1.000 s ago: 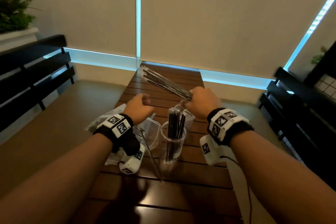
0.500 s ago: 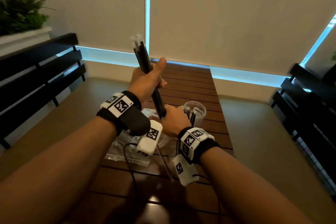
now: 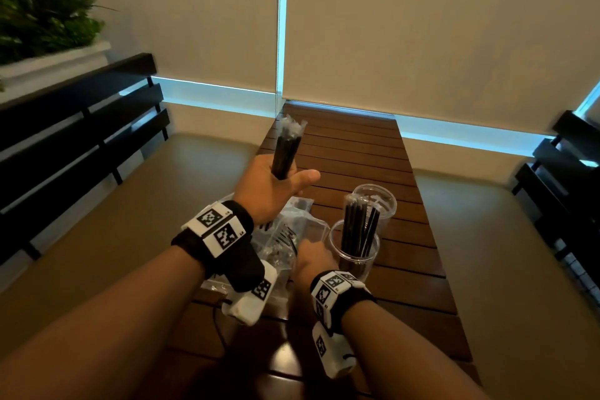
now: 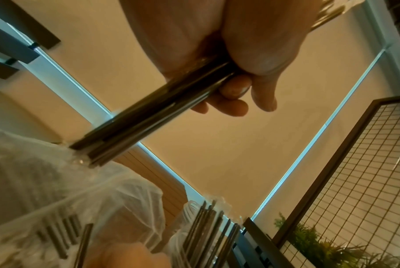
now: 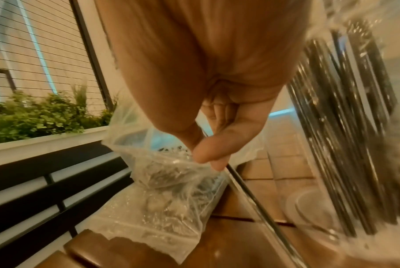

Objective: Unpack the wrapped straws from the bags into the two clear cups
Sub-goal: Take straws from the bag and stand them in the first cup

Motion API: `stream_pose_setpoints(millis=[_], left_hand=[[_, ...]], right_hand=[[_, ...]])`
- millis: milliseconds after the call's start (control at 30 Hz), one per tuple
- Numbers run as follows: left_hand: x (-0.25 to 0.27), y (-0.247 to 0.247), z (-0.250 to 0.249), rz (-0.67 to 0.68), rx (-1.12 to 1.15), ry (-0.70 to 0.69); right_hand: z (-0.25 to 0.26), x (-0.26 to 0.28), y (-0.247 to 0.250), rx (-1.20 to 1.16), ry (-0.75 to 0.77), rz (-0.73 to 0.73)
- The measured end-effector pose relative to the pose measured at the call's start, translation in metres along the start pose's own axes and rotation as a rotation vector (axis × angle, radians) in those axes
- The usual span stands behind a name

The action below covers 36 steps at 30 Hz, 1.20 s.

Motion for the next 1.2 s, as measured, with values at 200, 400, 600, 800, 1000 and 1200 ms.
stream_pose_setpoints(millis=[200, 400, 600, 800, 1000, 1200], left_hand=[[-0.003, 0.007, 0.021, 0.047, -0.026, 0.022], [-0.001, 0.016, 0.043, 0.005, -0.029, 0.059], [0.007, 0.008, 0.033, 0.000, 0.011, 0.052], [0.018, -0.005, 0.004, 0.089, 0.211, 0.073], [0.019, -0.021, -0.024, 0.207, 0.050, 0.034], [0.012, -0.003, -0.033, -0.141, -0.038, -0.080]], right_hand=[[0.005, -0.007, -0.008, 0.088, -0.014, 0.060], [0.012, 0.015, 0.043, 0.185, 0.088, -0.006], [0.004, 0.050, 0.146, 0.096, 0.103, -0.192], [-0.012, 0.075, 0.200, -0.255, 0.180, -0.349], [-0.018, 0.091, 0.212, -0.430, 0.219, -0.452], [-0.011, 0.101, 0.213, -0.526, 0.323, -0.474]])
Point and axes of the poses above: each hand's wrist, its own x-axis away from the middle knuckle, its own y-axis out of the back of the hand, z = x × y, the point moved 7 cm from there along -x, towards the middle knuckle, and after that the axes turned 14 degrees about x, right-handed, at the moved point
